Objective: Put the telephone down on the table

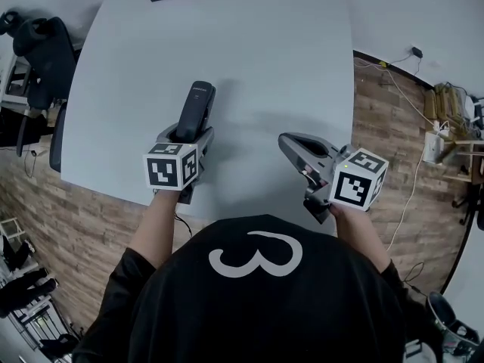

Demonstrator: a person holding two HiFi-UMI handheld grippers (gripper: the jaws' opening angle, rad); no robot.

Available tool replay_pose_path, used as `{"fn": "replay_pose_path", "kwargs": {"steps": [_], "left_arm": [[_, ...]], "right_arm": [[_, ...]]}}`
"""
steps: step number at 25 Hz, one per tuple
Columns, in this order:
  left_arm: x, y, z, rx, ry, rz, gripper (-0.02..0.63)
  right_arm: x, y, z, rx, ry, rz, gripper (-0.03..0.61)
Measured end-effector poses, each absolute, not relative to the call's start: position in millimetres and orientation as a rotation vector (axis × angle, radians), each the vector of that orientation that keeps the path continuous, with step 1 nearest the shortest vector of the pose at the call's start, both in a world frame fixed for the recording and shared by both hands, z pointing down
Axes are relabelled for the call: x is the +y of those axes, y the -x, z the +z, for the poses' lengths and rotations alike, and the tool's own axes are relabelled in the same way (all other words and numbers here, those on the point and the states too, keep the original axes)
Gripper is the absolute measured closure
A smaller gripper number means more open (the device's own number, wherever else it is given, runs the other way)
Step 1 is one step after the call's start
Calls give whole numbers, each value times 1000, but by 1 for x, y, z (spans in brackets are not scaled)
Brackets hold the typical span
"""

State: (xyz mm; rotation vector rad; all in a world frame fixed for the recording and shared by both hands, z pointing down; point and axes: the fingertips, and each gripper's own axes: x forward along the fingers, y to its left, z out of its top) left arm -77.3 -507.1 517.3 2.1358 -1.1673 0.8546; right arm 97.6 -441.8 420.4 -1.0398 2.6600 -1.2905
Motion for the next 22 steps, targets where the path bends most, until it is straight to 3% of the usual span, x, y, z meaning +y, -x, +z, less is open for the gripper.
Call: {"fn": "replay_pose_path", "kwargs": {"steps": [22], "left_arm": [[-499,80,557,-1233,-2073,1012,321]], "right_arm": [[-441,-99,431,2618,1020,-1353,571]]}}
